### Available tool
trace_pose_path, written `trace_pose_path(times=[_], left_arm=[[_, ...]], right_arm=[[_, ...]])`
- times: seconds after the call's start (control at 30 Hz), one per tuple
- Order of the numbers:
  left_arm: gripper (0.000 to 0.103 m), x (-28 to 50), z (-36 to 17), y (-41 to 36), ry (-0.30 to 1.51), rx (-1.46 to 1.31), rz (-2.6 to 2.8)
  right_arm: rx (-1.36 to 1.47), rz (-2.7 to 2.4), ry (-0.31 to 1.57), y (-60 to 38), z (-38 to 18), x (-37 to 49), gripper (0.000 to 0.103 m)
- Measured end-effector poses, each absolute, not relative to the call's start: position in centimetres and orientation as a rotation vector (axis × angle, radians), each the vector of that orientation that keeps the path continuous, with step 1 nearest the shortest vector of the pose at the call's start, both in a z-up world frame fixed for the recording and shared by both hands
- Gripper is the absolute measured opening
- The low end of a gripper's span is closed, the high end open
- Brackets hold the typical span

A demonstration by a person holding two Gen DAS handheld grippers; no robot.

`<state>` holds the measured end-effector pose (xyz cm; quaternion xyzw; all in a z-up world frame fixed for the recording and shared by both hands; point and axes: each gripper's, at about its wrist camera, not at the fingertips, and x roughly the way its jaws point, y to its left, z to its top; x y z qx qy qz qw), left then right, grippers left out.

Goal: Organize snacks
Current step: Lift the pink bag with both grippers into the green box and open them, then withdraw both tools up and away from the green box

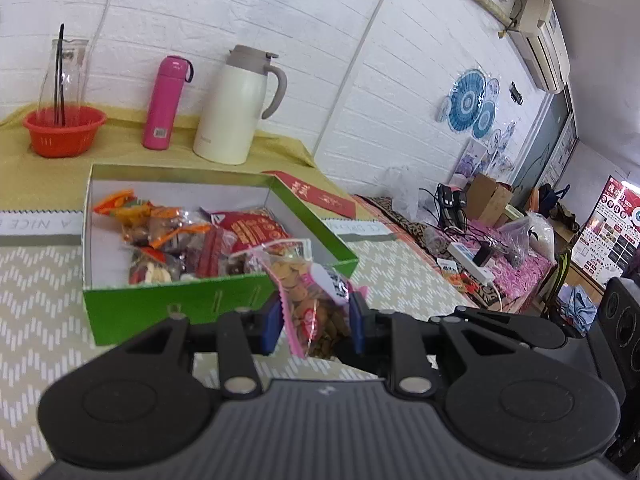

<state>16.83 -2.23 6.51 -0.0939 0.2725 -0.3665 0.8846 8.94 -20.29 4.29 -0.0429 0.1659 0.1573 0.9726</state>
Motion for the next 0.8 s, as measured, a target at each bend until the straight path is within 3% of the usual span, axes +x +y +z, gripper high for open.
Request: trace_pose_path(times=[0.4, 0.47, 0.5, 0.53, 0.57, 0.67, 0.73, 0.8], left_arm=[[0.025, 25.0, 6.7, -1.0, 0.563, -0.211, -0.696], [0.027, 26.5, 5.8, -1.1, 0.567, -0.209, -0.680], [0.031, 27.1, 5.3, -1.2, 0.577, -0.208, -0.671], [0.057, 27.8, 4.7, -1.3, 0.599, -0.210, -0.650], [0.067, 28.2, 4.2, -1.3, 0.619, -0.219, -0.625], [0.070, 28.8, 3.1, -0.9, 0.646, -0.228, -0.557], [0.091, 28.9, 2.8, -0.8, 0.639, -0.215, -0.513], [0.092, 28.6, 2.7, -0.5, 0.604, -0.217, -0.489]], right_arm=[[-0.069, 0.350, 0.319, -19.4, 4.7, 17.1, 0.050], [-0.084, 0.344, 0.327, -19.2, 4.1, 18.4, 0.058], [-0.102, 0.334, 0.334, -19.1, 3.6, 19.1, 0.061], [-0.115, 0.324, 0.349, -19.1, 3.1, 19.7, 0.073], [-0.120, 0.307, 0.365, -19.2, 2.6, 20.2, 0.089], [-0.104, 0.291, 0.367, -19.8, 2.0, 20.4, 0.097], [-0.072, 0.287, 0.370, -20.2, 2.0, 20.6, 0.100], [-0.049, 0.270, 0.377, -20.4, 2.0, 20.9, 0.100]])
